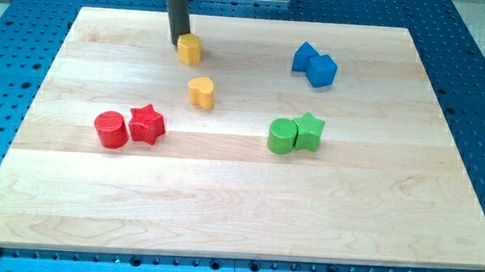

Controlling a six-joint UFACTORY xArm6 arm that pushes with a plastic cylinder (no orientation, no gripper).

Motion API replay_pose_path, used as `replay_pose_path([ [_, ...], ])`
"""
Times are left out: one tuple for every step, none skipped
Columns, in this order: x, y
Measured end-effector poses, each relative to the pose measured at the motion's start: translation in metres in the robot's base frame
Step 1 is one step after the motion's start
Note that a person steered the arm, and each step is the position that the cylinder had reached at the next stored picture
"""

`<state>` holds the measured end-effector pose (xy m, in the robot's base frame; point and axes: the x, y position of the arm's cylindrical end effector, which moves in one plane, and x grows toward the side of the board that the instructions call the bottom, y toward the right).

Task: Separate the triangle from the cube

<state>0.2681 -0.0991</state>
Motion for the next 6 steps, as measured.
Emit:
replay_pose_path([
  [0.009, 0.010],
  [-0.013, 0.061],
  [-0.045, 0.173],
  [-0.037, 0.292],
  [-0.016, 0.314],
  [-0.002, 0.272],
])
